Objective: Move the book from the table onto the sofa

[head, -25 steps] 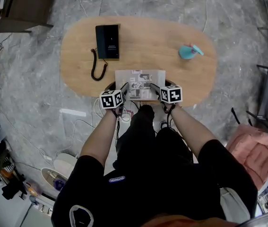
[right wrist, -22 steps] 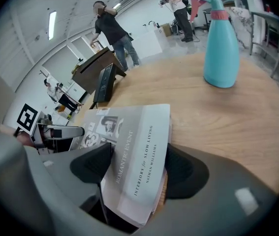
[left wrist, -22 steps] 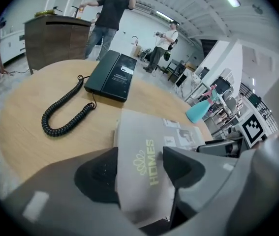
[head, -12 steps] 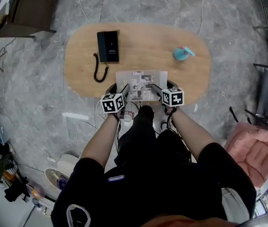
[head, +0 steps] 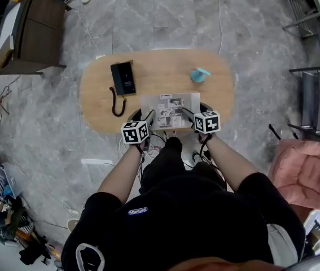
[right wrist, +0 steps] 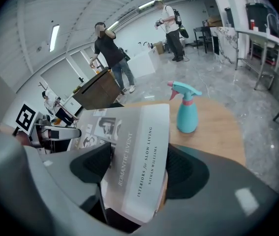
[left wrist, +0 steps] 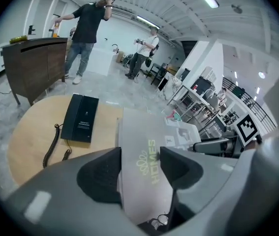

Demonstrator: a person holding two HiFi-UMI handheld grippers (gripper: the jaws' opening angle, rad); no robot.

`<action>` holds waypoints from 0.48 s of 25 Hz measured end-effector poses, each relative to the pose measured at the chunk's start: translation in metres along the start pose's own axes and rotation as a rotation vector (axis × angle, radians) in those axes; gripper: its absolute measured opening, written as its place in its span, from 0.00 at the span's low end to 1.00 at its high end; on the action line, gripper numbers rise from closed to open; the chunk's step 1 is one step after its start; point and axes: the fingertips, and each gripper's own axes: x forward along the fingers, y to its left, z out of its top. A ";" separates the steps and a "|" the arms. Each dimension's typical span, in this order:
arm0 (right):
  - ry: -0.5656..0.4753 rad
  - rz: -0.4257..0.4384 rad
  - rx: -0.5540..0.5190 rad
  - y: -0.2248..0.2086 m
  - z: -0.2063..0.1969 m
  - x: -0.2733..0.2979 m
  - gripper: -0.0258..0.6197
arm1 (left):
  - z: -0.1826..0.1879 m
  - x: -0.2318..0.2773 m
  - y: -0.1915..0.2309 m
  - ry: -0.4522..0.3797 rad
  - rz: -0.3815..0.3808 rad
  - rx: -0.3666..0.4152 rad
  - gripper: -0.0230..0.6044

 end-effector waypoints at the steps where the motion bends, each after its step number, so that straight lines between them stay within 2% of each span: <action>1: -0.010 -0.011 0.007 -0.003 0.005 -0.008 0.60 | 0.006 0.000 -0.007 0.004 -0.012 0.006 0.43; 6: -0.065 -0.055 0.046 -0.020 0.023 -0.050 0.60 | 0.030 0.002 -0.048 0.017 -0.072 0.058 0.43; 12: -0.160 -0.152 0.127 -0.043 0.032 -0.096 0.60 | 0.064 0.014 -0.095 0.026 -0.185 0.169 0.42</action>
